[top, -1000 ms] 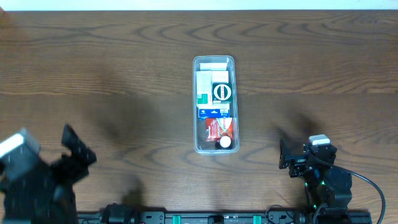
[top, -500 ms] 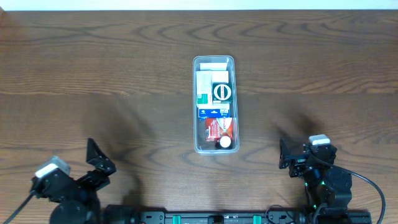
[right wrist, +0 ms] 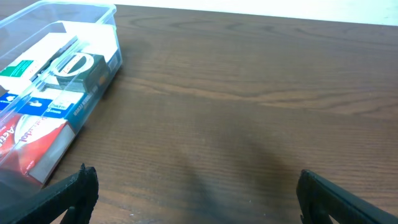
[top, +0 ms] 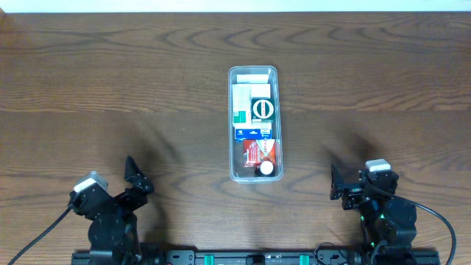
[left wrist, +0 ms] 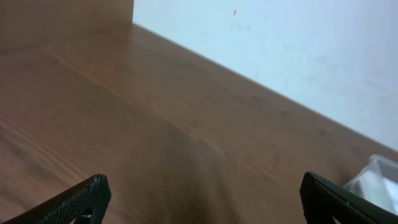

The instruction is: Pack container

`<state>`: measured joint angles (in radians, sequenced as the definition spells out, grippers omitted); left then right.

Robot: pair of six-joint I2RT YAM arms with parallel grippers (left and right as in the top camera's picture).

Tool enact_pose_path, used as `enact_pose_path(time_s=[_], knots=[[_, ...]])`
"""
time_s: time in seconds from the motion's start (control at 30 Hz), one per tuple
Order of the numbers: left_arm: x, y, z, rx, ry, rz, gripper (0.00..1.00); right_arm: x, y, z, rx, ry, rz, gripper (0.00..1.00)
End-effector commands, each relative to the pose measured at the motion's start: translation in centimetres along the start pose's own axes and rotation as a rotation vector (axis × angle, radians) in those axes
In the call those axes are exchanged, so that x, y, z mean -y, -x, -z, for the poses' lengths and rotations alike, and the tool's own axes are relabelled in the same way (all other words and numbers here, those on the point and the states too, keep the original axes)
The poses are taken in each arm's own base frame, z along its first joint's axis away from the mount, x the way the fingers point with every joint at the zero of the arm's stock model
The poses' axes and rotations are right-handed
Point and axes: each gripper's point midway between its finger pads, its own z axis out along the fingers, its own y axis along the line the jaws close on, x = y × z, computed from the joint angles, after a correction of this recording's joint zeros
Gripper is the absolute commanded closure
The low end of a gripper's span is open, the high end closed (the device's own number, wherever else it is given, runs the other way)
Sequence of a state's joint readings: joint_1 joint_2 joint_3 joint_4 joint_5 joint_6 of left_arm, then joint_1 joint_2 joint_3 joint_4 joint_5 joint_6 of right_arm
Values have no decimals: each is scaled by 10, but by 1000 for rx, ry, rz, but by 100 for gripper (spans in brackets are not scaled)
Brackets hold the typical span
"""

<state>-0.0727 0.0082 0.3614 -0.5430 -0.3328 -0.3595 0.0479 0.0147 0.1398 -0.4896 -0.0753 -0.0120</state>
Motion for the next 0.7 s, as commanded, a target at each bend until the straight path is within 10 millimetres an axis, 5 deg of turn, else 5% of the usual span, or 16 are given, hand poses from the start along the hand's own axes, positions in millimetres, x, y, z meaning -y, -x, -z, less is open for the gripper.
enact_pose_path(time_s=[0.0,0.67], knots=[[-1,-11,-6,-15,-1,16,2,3,0,0,5,-11,6,1],[-11,-65,-38,-65,23,-7,2,3,0,0,5,-11,6,1]])
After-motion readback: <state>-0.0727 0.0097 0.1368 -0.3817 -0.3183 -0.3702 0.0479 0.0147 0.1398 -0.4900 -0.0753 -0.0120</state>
